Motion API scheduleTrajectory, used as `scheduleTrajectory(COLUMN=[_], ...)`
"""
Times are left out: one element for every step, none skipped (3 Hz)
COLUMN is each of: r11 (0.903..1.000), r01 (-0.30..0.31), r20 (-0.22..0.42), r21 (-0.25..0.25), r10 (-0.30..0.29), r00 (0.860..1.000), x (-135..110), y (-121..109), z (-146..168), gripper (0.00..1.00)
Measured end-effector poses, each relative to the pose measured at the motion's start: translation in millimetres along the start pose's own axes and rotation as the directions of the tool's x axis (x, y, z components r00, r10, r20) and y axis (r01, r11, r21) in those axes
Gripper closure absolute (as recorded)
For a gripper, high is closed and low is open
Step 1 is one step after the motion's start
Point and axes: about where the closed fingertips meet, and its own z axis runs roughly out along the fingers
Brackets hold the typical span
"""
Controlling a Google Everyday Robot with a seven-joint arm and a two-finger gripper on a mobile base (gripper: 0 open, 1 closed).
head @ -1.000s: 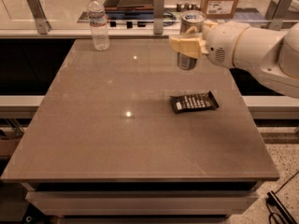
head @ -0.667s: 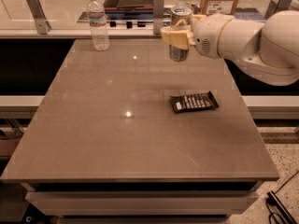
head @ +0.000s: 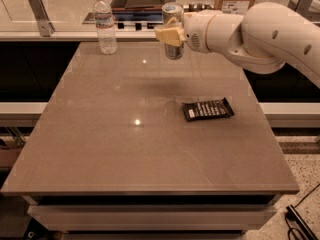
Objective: Move redbull can near water bottle
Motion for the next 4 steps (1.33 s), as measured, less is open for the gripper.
scheduleTrajectory(r11=[0.9998, 0.998, 0.9935, 0.99], r01=[-0.002, -0.014, -0.037, -0.049], r20=[0.001, 0.011, 0.025, 0.031], r21=[-0.021, -0.061, -0.107, -0.132], r10=[0.002, 0.015, 0.04, 0.054], r00=[1.0, 1.0, 0.999, 0.998], x=[3.1, 5.4, 9.8, 13.2], y=[8.0, 21.1, 28.9, 28.0], z=[34.4, 69.7, 97.3, 121.1], gripper=[1.0, 1.0, 1.0, 1.0])
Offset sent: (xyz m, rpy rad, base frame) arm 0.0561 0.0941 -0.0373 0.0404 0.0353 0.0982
